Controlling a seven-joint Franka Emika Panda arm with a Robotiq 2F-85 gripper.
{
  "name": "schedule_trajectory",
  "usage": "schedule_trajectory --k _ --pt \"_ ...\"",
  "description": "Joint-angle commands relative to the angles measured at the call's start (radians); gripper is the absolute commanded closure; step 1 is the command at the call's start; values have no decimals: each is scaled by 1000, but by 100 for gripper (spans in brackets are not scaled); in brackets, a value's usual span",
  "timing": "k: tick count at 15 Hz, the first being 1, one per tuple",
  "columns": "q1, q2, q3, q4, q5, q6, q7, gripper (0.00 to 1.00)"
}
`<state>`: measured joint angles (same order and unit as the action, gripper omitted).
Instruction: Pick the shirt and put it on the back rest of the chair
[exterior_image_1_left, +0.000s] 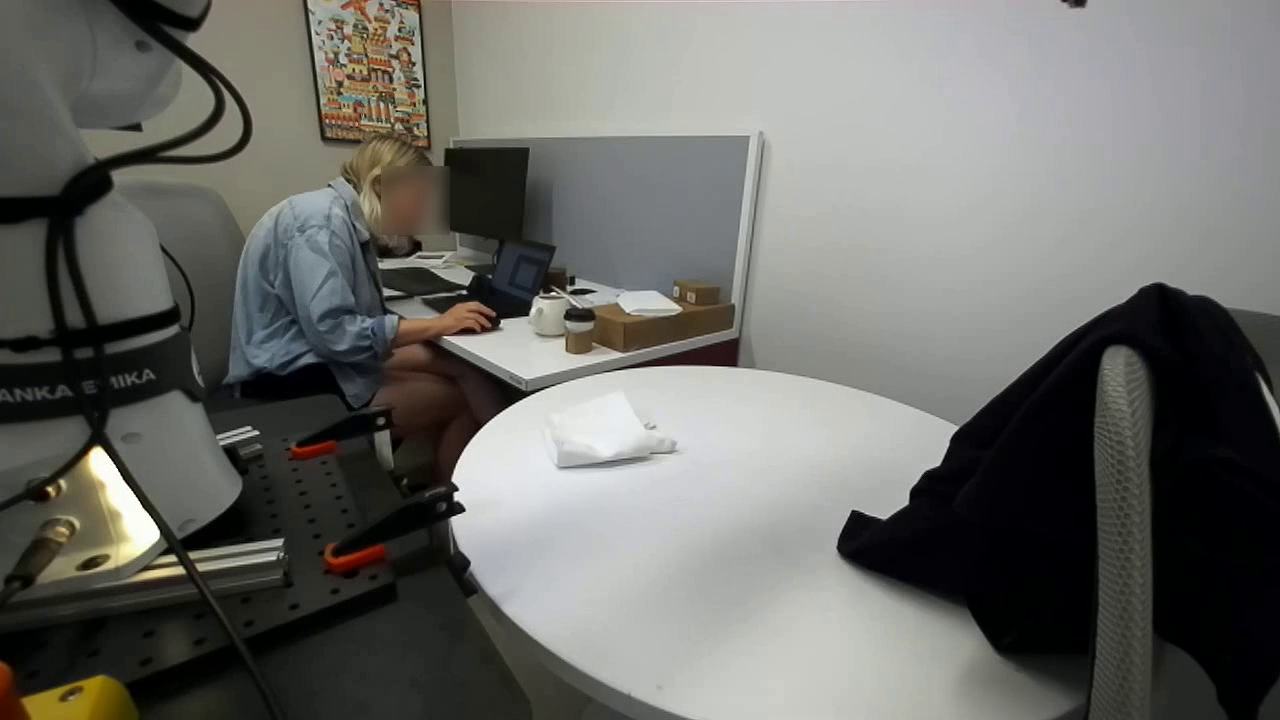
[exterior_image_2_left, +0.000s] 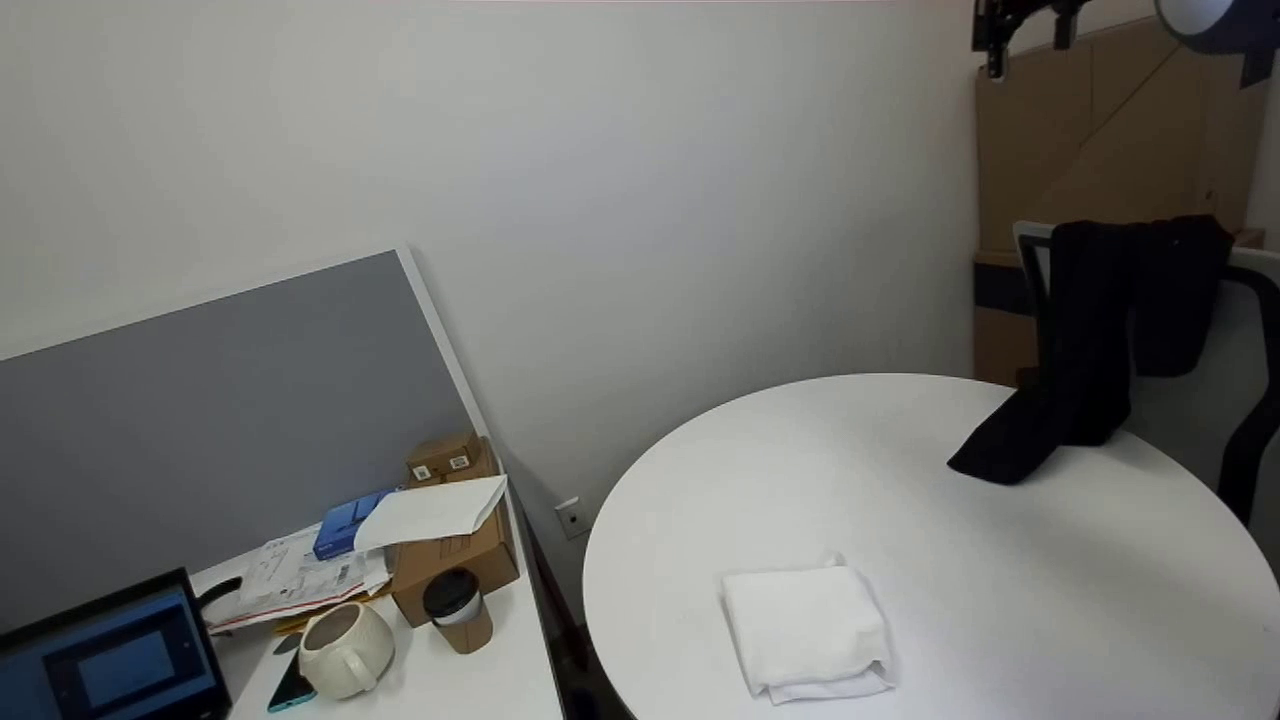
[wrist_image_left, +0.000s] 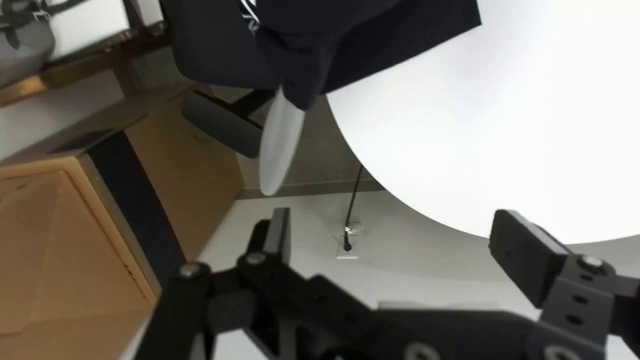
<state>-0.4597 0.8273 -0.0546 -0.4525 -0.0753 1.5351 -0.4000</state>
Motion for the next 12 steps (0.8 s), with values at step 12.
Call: schedule_trajectory --k 12 --pt "238 24 76 20 23 -167 -227 0"
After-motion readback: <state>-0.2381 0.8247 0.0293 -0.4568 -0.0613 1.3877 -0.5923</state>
